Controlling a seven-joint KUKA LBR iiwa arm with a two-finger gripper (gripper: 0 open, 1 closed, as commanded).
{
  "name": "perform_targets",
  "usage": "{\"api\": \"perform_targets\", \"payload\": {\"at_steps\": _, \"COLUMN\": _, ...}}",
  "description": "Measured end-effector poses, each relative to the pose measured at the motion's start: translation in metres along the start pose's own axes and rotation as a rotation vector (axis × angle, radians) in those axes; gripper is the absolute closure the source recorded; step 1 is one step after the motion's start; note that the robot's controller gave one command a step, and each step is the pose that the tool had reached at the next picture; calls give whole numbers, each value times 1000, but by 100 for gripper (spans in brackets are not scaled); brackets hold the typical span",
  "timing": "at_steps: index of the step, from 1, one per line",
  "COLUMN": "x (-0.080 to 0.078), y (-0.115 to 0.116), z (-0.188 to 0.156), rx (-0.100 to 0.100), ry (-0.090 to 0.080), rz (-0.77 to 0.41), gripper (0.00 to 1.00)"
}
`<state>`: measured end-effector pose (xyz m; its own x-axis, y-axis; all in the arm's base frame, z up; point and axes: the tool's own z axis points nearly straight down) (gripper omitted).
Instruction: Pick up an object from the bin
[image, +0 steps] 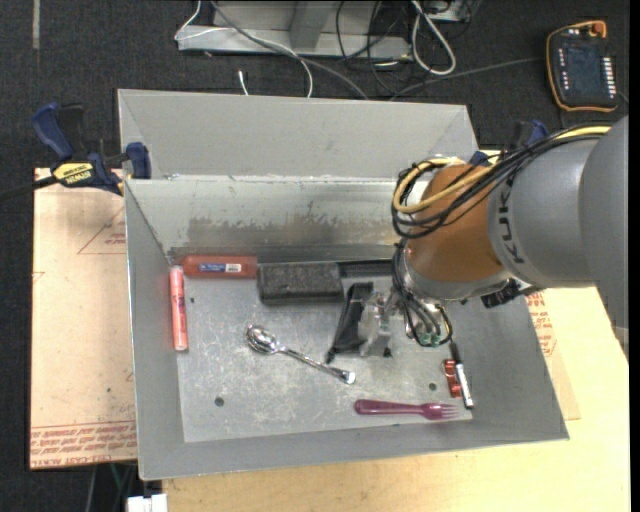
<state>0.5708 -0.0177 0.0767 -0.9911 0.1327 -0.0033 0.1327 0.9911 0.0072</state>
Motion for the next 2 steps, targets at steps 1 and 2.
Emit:
{"api": "perform_targets", "payload": {"at_steps": 1, "x": -3, "y": 4, "z": 3, "rx": 0, "ry": -1, "rz": 23, "gripper": 100}}
{"api": "perform_targets", "payload": {"at_steps": 2, "x": -2, "y": 7, "z": -1, "rx": 0, "ry": -3, "rz": 21, "gripper": 100}}
